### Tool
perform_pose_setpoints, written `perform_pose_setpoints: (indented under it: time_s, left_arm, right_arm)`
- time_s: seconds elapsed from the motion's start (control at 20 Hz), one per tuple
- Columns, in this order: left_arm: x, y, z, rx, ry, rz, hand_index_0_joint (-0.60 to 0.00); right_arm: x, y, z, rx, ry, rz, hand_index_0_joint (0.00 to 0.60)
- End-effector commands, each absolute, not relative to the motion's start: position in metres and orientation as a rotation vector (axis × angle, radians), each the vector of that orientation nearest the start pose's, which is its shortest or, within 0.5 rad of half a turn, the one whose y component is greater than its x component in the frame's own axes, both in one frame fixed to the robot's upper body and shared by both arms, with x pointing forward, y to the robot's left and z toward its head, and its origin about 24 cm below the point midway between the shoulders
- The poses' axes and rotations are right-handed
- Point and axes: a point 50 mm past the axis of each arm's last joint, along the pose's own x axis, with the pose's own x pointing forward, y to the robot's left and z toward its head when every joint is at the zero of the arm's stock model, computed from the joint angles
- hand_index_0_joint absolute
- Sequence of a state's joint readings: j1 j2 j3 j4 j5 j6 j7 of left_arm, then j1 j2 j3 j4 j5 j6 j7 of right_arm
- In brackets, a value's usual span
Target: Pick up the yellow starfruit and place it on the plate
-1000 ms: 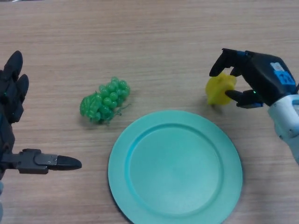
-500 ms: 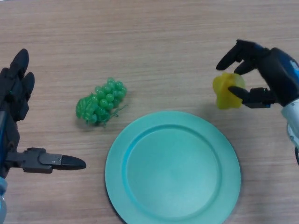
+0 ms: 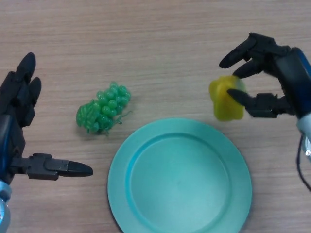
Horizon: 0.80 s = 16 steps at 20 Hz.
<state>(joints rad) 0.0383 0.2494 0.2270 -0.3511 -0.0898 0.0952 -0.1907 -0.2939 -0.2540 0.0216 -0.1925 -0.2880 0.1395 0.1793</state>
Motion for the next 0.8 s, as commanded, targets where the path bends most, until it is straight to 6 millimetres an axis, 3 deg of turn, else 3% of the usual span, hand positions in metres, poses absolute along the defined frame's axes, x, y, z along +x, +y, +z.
perform_pose_setpoints:
  time_s: [0.05, 0.25, 0.4, 0.6, 0.65, 0.8]
  left_arm:
    - [0.229, 0.226, 0.158, 0.276, -0.429, -0.005, 0.0]
    - [0.23, 0.227, 0.159, 0.275, -0.439, -0.003, 0.0]
    - [0.229, 0.227, 0.159, 0.278, -0.441, -0.005, 0.0]
    - [0.226, 0.229, 0.16, 0.277, -0.441, 0.003, 0.0]
    - [0.224, 0.229, 0.16, 0.274, -0.446, 0.002, 0.0]
    - [0.222, 0.228, 0.16, 0.272, -0.45, -0.002, 0.0]
  right_arm:
    - [0.276, -0.158, 0.181, -0.502, -0.453, 0.163, 0.6]
    - [0.26, -0.152, 0.166, -0.444, -0.334, 0.23, 0.6]
    - [0.255, -0.148, 0.155, -0.495, -0.299, 0.263, 0.6]
    - [0.246, -0.131, 0.143, -0.513, -0.268, 0.364, 0.6]
    - [0.24, -0.125, 0.137, -0.414, -0.168, 0.41, 0.6]
    - [0.235, -0.118, 0.135, -0.409, -0.098, 0.454, 0.6]
